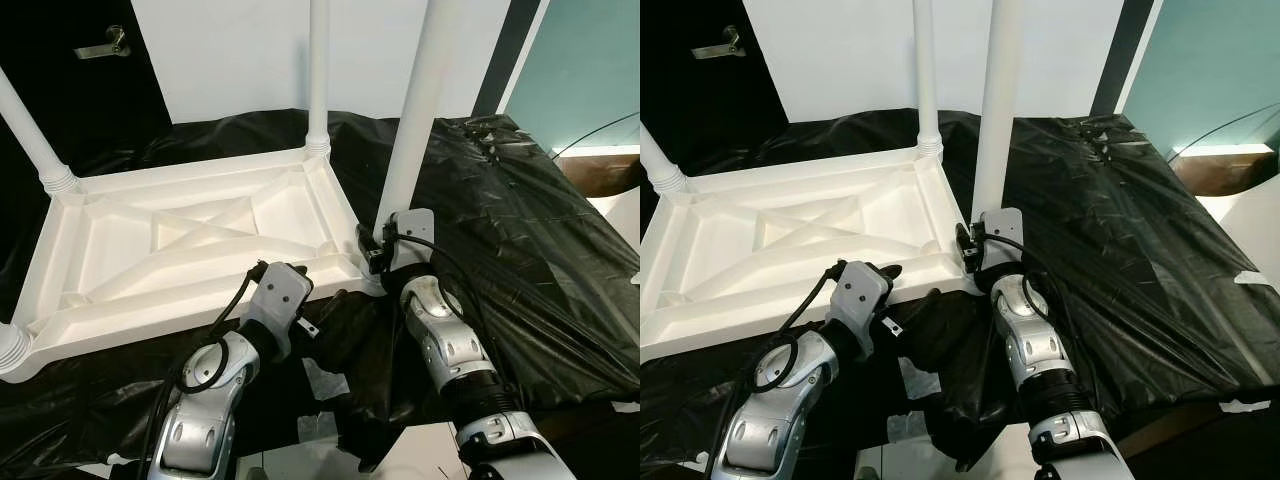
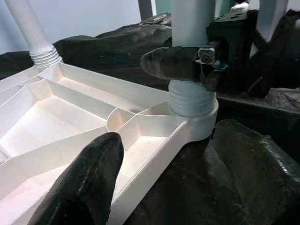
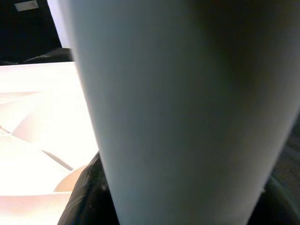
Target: Building children table
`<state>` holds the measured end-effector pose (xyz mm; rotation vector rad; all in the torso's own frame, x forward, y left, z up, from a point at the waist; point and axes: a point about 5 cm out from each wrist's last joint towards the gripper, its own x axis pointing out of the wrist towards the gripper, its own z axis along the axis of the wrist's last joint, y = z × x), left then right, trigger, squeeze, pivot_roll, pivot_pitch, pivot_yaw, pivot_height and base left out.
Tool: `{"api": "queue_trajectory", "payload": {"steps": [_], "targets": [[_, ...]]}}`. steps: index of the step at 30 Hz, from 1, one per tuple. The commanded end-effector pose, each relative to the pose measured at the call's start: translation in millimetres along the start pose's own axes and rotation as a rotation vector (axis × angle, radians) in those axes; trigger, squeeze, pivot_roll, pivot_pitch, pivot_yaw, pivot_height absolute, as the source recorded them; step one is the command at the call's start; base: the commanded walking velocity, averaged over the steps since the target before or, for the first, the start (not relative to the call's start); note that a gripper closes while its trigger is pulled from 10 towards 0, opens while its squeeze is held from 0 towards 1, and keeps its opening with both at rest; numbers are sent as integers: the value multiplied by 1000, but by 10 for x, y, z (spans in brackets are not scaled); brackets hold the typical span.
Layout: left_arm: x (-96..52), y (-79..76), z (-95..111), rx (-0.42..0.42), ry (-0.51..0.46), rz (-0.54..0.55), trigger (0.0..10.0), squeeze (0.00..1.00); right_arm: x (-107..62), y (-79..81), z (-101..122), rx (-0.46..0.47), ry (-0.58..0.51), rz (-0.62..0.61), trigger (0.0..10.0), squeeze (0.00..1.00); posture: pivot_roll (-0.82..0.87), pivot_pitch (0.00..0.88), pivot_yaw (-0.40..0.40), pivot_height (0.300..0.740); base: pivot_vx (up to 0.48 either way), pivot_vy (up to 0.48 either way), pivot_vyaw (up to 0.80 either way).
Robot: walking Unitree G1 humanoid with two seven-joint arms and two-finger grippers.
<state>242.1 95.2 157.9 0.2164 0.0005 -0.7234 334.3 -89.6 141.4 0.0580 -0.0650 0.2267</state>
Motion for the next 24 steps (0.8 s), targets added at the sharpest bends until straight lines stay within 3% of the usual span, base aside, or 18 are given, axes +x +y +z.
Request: {"api": "queue_trajectory", "payload": {"steps": [1, 7, 12, 13, 23, 24], "targets": [[14, 39, 3, 10, 2, 103, 10000, 0, -70, 8, -182, 36, 88, -14, 10000, 0, 138, 10, -30, 740, 0, 0, 0], [16, 37, 4, 11, 1, 102, 10000, 0, -79, 21, -189, 40, 93, -11, 10000, 0, 139, 5, -29, 740, 0, 0, 0], [15, 50, 5, 18, 2, 101, 10000, 0, -88, -68, -142, 17, 71, -41, 10000, 12, 135, 0, -21, 740, 0, 0, 0], [20, 53, 7, 20, 2, 100, 10000, 0, -93, -91, -120, 11, 57, -36, 10000, 1000, 135, 0, -21, 740, 0, 0, 0], [23, 49, 6, 21, 0, 93, 10000, 0, -141, -166, -19, 11, 3, 95, 10000, 1000, 131, 0, -18, 740, 0, 0, 0], [22, 53, 4, 21, 0, 93, 10000, 0, -144, -201, -5, 12, 0, 134, 10000, 471, 131, 0, -20, 740, 0, 0, 0]]}}
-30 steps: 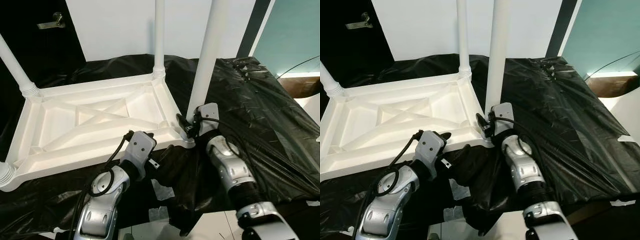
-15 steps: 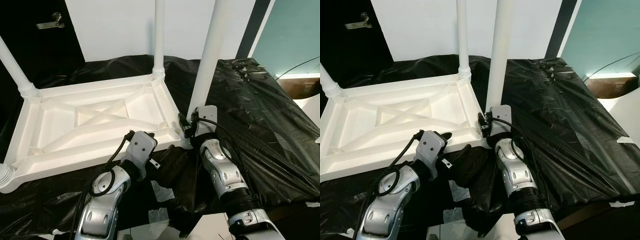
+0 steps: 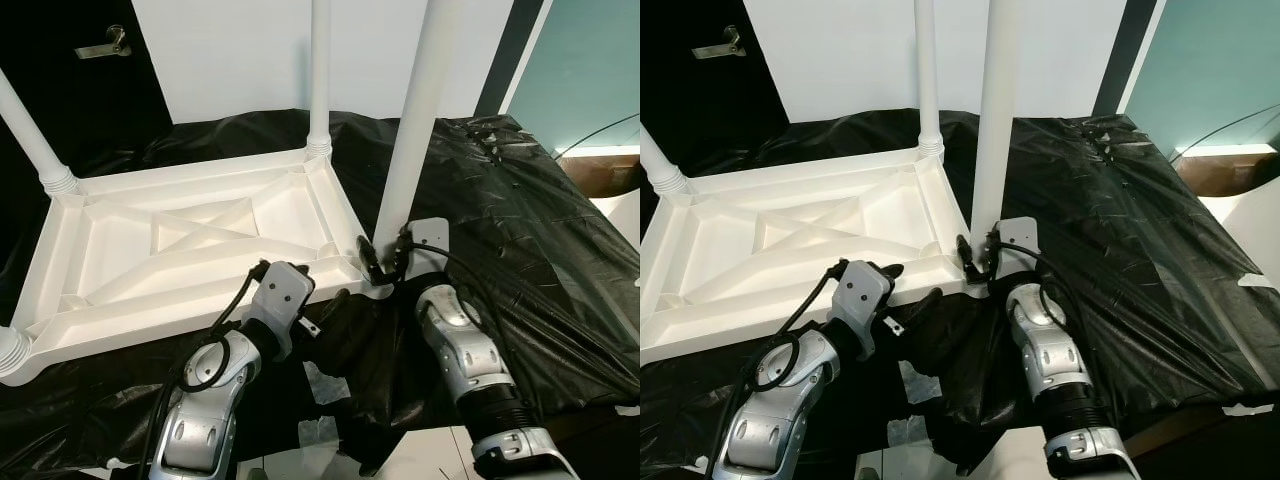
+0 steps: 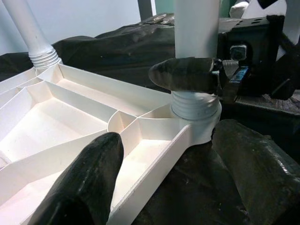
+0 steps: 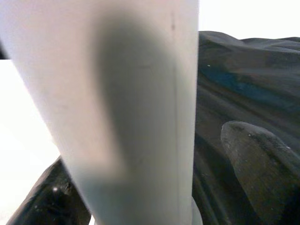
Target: Building children table
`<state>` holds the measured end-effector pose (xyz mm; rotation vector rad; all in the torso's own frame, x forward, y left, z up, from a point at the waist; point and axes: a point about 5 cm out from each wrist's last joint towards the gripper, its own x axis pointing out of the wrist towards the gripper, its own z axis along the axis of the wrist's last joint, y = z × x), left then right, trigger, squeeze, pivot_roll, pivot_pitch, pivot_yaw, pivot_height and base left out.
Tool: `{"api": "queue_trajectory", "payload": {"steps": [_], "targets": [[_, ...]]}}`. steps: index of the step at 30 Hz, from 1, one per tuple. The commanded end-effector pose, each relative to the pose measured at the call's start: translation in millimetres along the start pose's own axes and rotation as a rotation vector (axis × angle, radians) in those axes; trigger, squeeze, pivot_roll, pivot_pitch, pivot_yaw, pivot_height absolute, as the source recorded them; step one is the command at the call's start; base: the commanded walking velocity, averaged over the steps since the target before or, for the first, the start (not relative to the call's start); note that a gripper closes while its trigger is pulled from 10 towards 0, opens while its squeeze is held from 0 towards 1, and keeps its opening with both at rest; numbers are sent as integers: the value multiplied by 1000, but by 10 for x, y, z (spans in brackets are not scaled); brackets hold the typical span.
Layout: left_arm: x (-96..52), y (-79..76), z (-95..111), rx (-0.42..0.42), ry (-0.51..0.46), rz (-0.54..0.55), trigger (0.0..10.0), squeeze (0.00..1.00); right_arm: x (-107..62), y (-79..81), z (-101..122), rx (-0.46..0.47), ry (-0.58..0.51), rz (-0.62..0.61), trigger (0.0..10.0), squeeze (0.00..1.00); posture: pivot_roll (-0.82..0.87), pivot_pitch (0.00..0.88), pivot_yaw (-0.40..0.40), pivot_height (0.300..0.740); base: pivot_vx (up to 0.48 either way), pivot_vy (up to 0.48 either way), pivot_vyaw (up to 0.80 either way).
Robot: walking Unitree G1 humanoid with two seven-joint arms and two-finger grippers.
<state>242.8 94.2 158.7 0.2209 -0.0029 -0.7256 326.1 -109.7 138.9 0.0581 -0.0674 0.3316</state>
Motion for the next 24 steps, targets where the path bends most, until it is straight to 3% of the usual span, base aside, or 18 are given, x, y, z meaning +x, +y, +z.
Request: {"api": "queue_trajectory", "payload": {"steps": [1, 7, 11, 15, 19, 20, 21, 22, 24], "targets": [[9, 59, -5, 16, 3, 96, 10000, 0, -25, -53, 18, 18, -3, 63, 10000, 0, 132, 0, -22, 740, 0, 0, 0], [6, 75, -5, 16, 1, 105, 10000, 0, -18, -139, 57, 4, 4, 243, 10000, 0, 133, 0, -26, 740, 0, 0, 0], [7, 77, -4, 16, 0, 107, 10000, 0, -6, -159, 66, -6, 10, 283, 10000, 0, 133, 0, -26, 740, 0, 0, 0], [12, 81, 6, 19, -4, 112, 10000, 0, 85, -235, 152, -103, 21, 444, 10000, 0, 134, 0, -27, 740, 0, 0, 0], [14, 81, 12, 18, -6, 116, 10000, 0, 136, -263, 170, -155, 48, 508, 10000, 0, 135, 0, -28, 740, 0, 0, 0], [18, 78, 19, 18, -8, 117, 10000, 0, 164, -261, 153, -182, 77, 557, 8039, 0, 138, 1, -32, 740, 0, 0, 0], [18, 78, 19, 18, -8, 117, 10000, 0, 164, -261, 153, -182, 77, 557, 8039, 0, 138, 1, -32, 740, 0, 0, 0], [18, 78, 22, 19, -9, 118, 10000, 0, 171, -258, 144, -194, 86, 579, 5804, 0, 138, 1, -32, 740, 0, 0, 0], [18, 78, 22, 19, -9, 118, 10000, 0, 171, -258, 144, -194, 86, 579, 5804, 0, 138, 1, -32, 740, 0, 0, 0]]}}
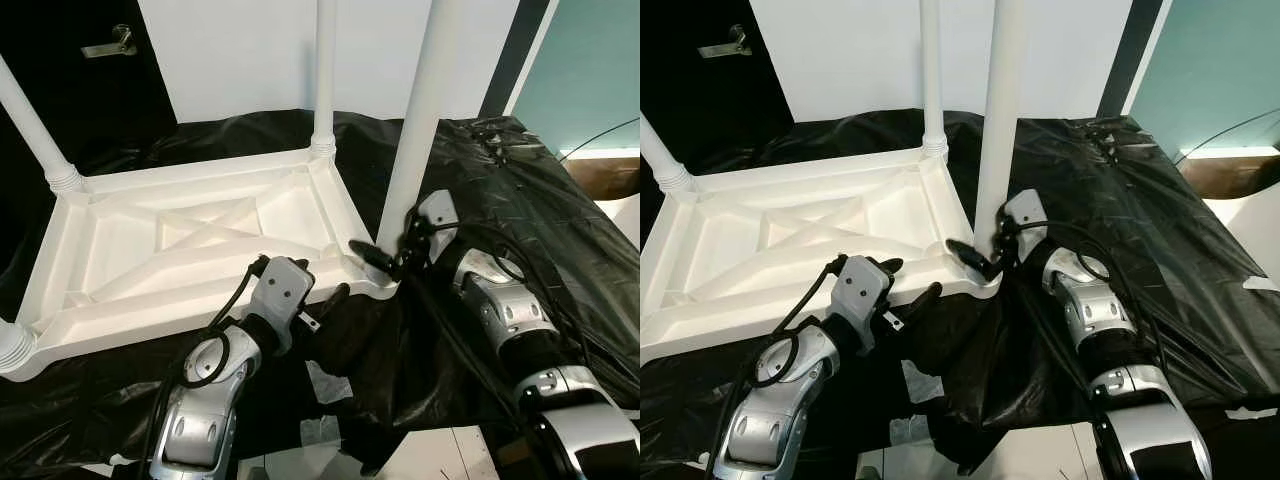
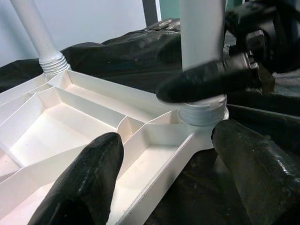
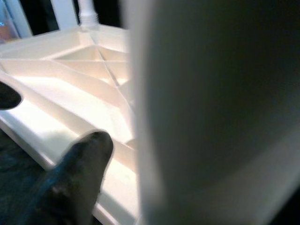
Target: Building children table
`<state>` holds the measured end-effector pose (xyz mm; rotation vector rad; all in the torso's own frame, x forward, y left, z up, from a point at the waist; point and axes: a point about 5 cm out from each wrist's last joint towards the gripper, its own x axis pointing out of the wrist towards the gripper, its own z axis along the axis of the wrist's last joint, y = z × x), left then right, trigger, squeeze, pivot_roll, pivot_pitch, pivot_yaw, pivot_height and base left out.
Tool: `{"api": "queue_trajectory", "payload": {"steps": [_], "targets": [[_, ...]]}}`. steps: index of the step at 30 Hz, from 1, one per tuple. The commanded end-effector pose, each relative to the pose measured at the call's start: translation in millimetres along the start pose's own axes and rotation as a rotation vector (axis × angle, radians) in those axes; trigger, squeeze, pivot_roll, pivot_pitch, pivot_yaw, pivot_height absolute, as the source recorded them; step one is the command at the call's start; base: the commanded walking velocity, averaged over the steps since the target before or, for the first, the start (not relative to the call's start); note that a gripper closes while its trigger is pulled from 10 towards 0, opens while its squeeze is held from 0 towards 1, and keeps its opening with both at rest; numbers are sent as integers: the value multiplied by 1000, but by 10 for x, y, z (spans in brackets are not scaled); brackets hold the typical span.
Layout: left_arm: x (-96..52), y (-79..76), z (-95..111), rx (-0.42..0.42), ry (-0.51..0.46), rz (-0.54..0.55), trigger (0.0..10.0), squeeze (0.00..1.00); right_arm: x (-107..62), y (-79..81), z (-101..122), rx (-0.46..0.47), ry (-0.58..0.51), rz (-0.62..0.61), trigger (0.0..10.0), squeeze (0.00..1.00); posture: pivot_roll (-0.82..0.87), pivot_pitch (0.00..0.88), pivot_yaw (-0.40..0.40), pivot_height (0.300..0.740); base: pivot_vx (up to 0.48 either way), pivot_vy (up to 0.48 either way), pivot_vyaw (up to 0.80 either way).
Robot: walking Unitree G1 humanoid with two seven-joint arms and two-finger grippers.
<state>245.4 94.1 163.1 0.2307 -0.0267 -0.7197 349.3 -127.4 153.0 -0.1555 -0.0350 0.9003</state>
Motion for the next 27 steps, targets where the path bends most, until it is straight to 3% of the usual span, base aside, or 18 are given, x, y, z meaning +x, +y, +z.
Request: {"api": "queue_trajectory", "payload": {"steps": [1, 13, 14, 15, 16, 24, 26, 27], "targets": [[3, 55, -18, 3, 8, 111, 10000, 0, -7, -17, -3, -23, 17, 20, 0, 0, 141, 2, -34, 740, 0, 0, 0], [10, 56, -6, 1, 4, 123, 10000, 0, -20, -69, -54, -2, 36, 23, 0, 0, 143, 6, -44, 740, 0, 0, 0], [7, 54, -6, -1, 4, 124, 10000, 0, -22, -82, -58, 12, 34, -6, 4627, 0, 140, 14, -47, 740, 0, 0, 0], [7, 54, -6, -1, 4, 124, 10000, 0, -22, -82, -58, 12, 34, -6, 4627, 0, 140, 14, -47, 740, 0, 0, 0], [1, 52, -8, -2, 5, 124, 10000, 0, -17, -85, -61, 22, 29, -31, 10000, 0, 139, 18, -47, 740, 0, 0, 0], [-13, 33, -17, -9, 8, 123, 10000, 0, 15, -35, -105, 54, 33, -161, 10000, 0, 137, 30, -45, 740, 0, 0, 0], [-20, 16, -23, -13, 12, 120, 10000, 0, 34, 36, -185, 116, 47, -292, 10000, 0, 135, 37, -43, 740, 0, 0, 0], [-20, 16, -23, -13, 12, 120, 10000, 0, 34, 36, -185, 116, 47, -292, 10000, 0, 135, 37, -43, 740, 0, 0, 0]]}}
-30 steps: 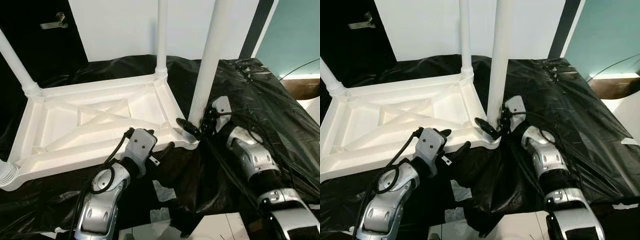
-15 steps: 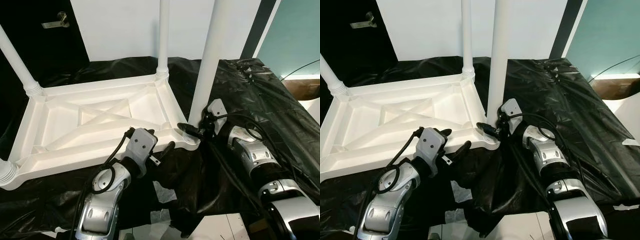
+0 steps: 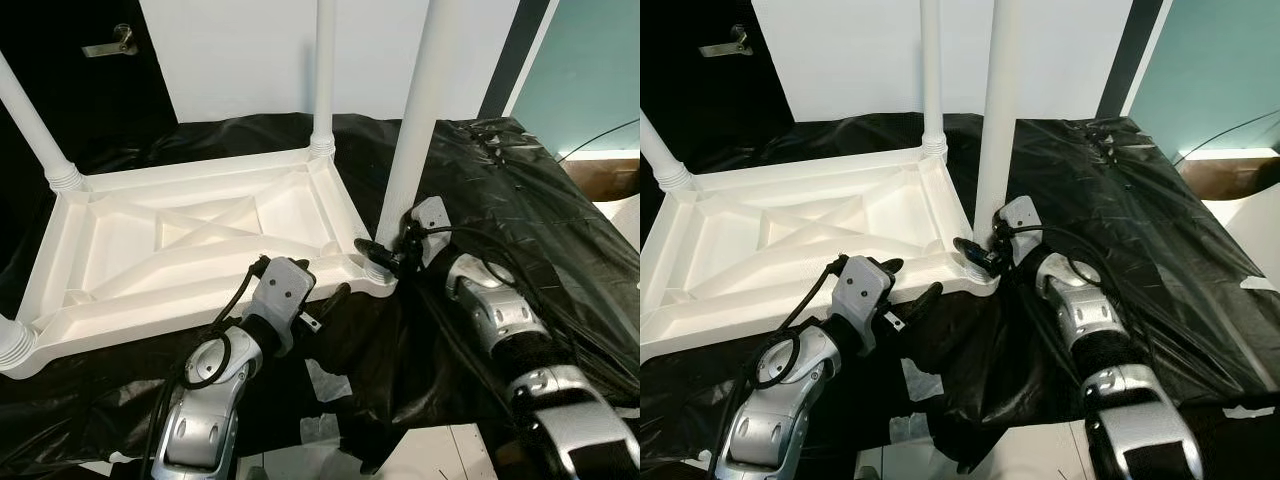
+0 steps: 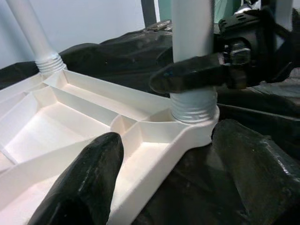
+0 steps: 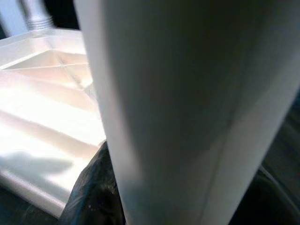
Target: Building children table
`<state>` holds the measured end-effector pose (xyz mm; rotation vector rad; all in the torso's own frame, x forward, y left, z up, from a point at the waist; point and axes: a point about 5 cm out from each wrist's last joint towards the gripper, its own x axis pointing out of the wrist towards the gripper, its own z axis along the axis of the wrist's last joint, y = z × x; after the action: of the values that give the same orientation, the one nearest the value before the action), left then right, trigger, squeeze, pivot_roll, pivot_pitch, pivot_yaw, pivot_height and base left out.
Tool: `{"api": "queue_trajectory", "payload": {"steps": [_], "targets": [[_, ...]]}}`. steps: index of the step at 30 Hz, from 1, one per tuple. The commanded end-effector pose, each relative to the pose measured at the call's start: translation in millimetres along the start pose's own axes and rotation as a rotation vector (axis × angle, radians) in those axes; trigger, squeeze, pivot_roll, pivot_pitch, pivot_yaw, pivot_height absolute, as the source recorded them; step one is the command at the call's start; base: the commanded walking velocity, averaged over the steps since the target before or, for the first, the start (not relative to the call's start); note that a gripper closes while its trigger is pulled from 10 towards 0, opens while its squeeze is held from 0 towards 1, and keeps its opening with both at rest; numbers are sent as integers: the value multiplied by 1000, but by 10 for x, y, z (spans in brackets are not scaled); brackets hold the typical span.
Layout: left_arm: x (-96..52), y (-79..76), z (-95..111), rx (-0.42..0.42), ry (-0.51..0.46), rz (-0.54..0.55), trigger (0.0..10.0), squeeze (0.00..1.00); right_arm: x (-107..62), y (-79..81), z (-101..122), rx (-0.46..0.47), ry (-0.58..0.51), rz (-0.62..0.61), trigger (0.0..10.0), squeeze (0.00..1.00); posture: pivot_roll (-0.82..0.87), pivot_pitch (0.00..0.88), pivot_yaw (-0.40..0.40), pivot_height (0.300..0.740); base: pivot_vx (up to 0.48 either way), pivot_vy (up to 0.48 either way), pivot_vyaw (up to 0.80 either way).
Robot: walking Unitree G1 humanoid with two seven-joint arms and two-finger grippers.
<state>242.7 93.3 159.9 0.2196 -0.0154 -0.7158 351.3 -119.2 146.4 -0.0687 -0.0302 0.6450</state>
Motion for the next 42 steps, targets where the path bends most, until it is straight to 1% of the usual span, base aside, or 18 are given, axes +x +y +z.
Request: {"api": "queue_trajectory", "payload": {"steps": [1, 3, 4, 6, 7, 9, 12, 24, 25, 26, 27, 29, 31, 33, 34, 40, 41, 42], "targets": [[-10, 42, 1, 0, 7, 115, 10000, 0, -45, 13, -158, 51, 63, -92, 10000, 0, 135, 41, -42, 740, 0, 0, 0], [-15, 41, -1, 0, 8, 115, 10000, 0, -47, 40, -174, 63, 61, -121, 10000, 0, 135, 41, -42, 740, 0, 0, 0], [-23, 34, -5, -1, 11, 113, 10000, 0, -53, 94, -206, 88, 65, -203, 10000, 0, 134, 46, -40, 740, 0, 0, 0], [-23, 34, -5, -1, 11, 113, 10000, 0, -53, 94, -206, 88, 65, -203, 10000, 0, 134, 46, -40, 740, 0, 0, 0], [-27, 27, -9, -2, 14, 110, 10000, 0, -57, 134, -220, 94, 70, -272, 10000, 0, 134, 48, -40, 740, 0, 0, 0], [-27, 27, -9, -2, 14, 110, 10000, 0, -57, 134, -220, 94, 70, -272, 10000, 0, 134, 48, -40, 740, 0, 0, 0], [-27, 16, -6, -4, 15, 107, 10000, 0, -54, 260, -225, 148, 62, -383, 10000, 0, 135, 53, -40, 740, 0, 0, 0], [-15, -10, -7, -6, 16, 99, 10000, 0, -63, 326, -191, 199, 52, -398, 10000, 0, 132, 50, -36, 740, 0, 0, 0], [-10, -10, -5, -6, 16, 98, 10000, 0, -67, 325, -169, 201, 39, -388, 10000, 259, 135, 48, -37, 740, 0, 0, 0], [-7, -10, -5, -5, 16, 98, 10000, 0, -75, 314, -144, 202, 21, -367, 10000, 1000, 137, 45, -37, 740, 0, 0, 0], [-8, -9, -6, -4, 16, 98, 10000, 0, -85, 302, -115, 197, 2, -330, 10000, 1000, 138, 44, -37, 740, 0, 0, 0], [-8, -9, -6, -4, 16, 98, 10000, 0, -85, 302, -115, 197, 2, -330, 10000, 1000, 138, 44, -37, 740, 0, 0, 0], [-16, -6, -11, -3, 18, 100, 10000, 0, -136, 240, -60, 194, -32, -259, 10000, 1000, 138, 42, -39, 740, 0, 0, 0], [-16, -6, -11, -3, 18, 100, 10000, 0, -136, 240, -60, 194, -32, -259, 10000, 1000, 138, 42, -39, 740, 0, 0, 0], [-21, 0, -15, -4, 18, 104, 10000, 0, -198, 136, -34, 162, -37, -193, 10000, 1000, 140, 38, -40, 740, 0, 0, 0], [-22, 4, -15, -4, 18, 106, 10000, 0, -219, 100, -27, 143, -33, -164, 10000, 1000, 140, 38, -40, 740, 0, 0, 0], [-18, 2, -15, -5, 17, 105, 10000, 0, -217, 58, 0, 109, -35, -106, 10000, 129, 136, 37, -37, 740, 0, 0, 0], [-18, 2, -15, -5, 17, 105, 10000, 0, -217, 58, 0, 109, -35, -106, 10000, 129, 136, 37, -37, 740, 0, 0, 0]]}}
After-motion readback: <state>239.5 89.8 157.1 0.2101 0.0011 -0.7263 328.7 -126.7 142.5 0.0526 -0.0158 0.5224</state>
